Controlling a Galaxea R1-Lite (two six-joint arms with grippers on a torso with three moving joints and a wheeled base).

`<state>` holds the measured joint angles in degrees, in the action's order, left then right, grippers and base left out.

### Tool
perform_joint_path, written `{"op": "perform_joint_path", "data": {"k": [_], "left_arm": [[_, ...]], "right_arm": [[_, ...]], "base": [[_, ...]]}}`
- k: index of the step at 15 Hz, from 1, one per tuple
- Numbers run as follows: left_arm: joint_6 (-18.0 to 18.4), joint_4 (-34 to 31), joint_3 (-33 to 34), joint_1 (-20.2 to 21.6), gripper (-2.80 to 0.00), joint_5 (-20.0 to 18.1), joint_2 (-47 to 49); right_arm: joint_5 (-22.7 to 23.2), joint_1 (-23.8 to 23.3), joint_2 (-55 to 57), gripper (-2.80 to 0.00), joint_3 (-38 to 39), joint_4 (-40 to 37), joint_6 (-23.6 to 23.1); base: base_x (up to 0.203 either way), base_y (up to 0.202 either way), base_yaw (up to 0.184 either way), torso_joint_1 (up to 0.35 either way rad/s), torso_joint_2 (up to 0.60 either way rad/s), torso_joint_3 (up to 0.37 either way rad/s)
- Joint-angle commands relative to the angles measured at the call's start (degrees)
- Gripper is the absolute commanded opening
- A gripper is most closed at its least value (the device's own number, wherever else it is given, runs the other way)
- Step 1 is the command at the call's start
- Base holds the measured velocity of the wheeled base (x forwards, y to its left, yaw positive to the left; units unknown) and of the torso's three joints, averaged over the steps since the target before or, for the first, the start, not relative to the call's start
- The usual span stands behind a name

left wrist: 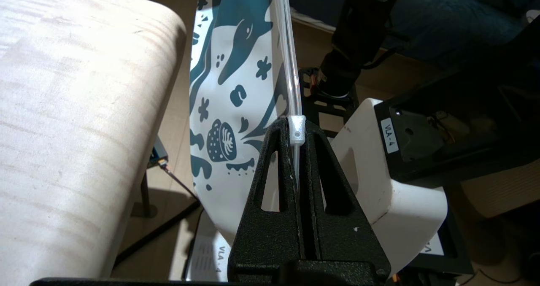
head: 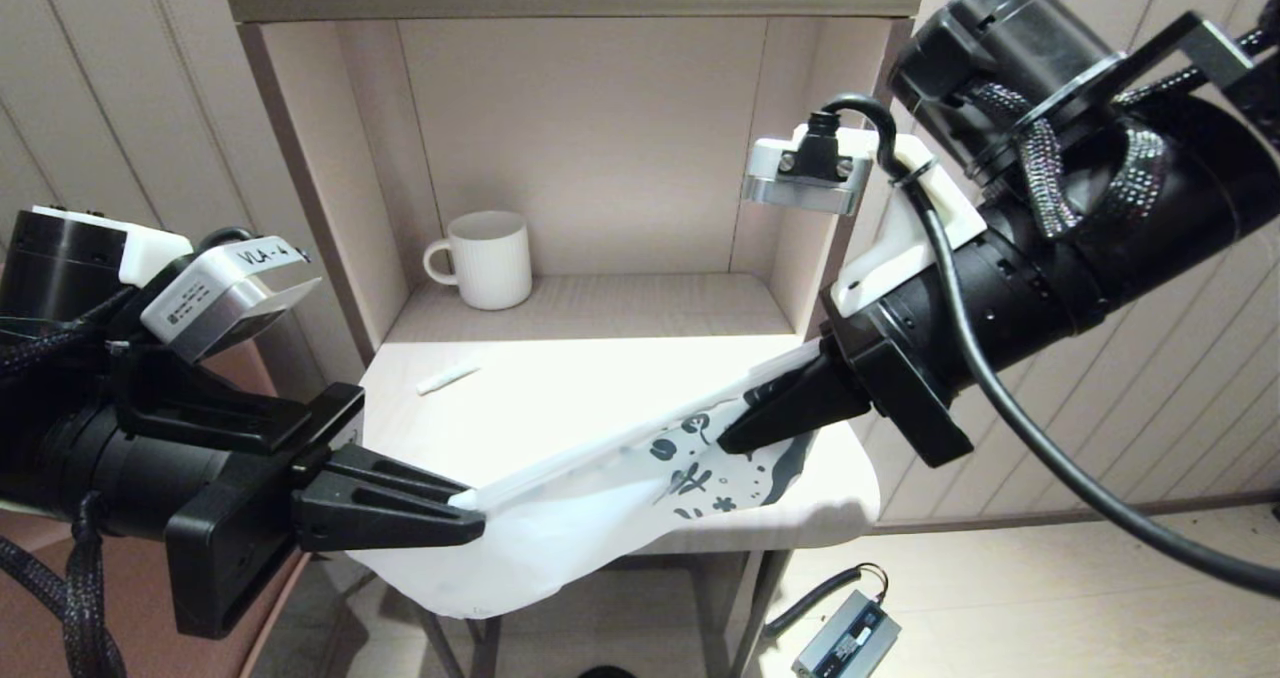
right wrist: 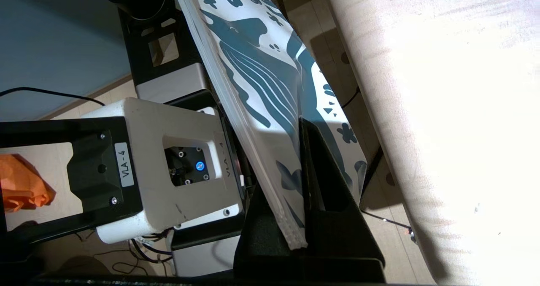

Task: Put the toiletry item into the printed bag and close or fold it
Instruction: Open the storage bag

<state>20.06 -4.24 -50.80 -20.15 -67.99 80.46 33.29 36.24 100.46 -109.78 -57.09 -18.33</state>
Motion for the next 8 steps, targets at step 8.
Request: {"op": "perform_joint_path", "data": {"k": [8], "left_arm": [[2.09,0.02,1.93,1.65,-2.8,-0.39,0.39]], "right_arm": [[0.19,-3.76,-3.4,-2.8,2.78,-0.04,-0.74]], "base": [[0.0,0.0,0.0,0.0,0.0,0.0]]}}
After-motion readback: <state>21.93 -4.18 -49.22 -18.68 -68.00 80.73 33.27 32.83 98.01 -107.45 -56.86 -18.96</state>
